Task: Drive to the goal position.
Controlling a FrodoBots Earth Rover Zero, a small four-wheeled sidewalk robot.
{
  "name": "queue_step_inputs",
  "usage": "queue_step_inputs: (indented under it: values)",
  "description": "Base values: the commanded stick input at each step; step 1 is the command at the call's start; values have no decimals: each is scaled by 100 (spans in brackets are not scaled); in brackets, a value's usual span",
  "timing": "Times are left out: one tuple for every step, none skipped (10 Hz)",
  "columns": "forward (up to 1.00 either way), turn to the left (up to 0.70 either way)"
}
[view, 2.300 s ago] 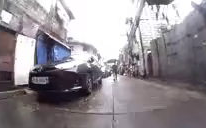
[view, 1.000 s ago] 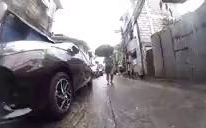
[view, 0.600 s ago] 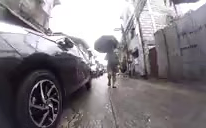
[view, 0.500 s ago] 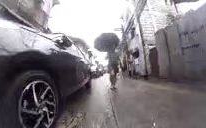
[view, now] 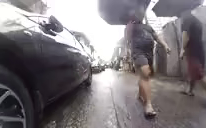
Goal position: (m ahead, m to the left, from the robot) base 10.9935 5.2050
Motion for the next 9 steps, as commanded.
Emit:
queue_step_inputs:
  values:
    - [0, 0]
    - [0, 0]
    - [0, 0]
    - [34, 0]
    - [78, 0]
    - [99, 0]
    - [99, 0]
    - [99, 0]
    - [99, -25]
